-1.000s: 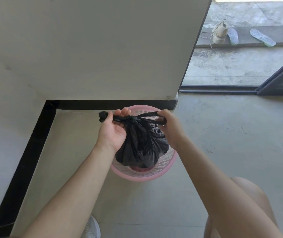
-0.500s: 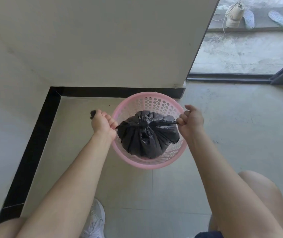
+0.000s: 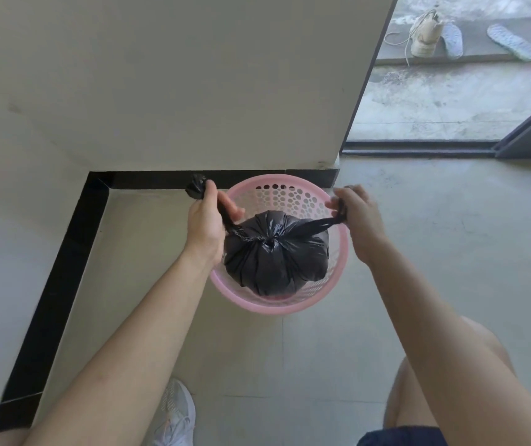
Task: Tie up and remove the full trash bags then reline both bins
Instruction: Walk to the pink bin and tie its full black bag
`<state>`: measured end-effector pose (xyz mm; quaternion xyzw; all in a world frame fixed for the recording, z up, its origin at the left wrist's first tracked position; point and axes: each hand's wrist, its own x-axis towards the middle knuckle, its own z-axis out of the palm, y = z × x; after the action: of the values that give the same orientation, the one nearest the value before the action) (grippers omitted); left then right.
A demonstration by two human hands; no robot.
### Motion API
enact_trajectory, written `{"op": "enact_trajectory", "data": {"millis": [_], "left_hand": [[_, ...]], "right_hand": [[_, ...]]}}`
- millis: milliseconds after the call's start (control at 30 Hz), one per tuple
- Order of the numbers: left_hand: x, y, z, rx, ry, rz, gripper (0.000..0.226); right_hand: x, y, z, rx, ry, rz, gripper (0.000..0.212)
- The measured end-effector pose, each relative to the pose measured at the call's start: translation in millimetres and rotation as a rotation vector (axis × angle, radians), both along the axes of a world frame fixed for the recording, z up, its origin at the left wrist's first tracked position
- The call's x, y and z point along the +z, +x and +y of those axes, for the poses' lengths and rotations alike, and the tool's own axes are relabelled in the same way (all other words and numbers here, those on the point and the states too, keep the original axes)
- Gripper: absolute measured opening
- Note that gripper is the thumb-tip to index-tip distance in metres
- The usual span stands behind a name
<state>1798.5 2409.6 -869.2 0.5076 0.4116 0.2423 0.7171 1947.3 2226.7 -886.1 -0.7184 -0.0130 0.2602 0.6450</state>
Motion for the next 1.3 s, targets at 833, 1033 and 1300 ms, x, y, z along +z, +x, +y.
{"op": "enact_trajectory", "data": {"millis": [833,1033,1300], "left_hand": [[-25.8,-10.1,-15.7,-0.055,-0.431,-0.032,0.1],[-43.5,-17.1,-24.4,-0.078,-0.367,-0.05,0.115],[-67.1,-6.6,-13.3,-0.265,0.358,0.47,0.03]], "right_hand": [[-25.6,-50.7,-6.4,0.316,-0.639,-0.196,0.032],[-54.2,-48.6,29.1,0.342,-0.828,-0.268,0.039],[-67.1,-55.1,30.7,0.483,-0.906,-0.697,0.036]]}}
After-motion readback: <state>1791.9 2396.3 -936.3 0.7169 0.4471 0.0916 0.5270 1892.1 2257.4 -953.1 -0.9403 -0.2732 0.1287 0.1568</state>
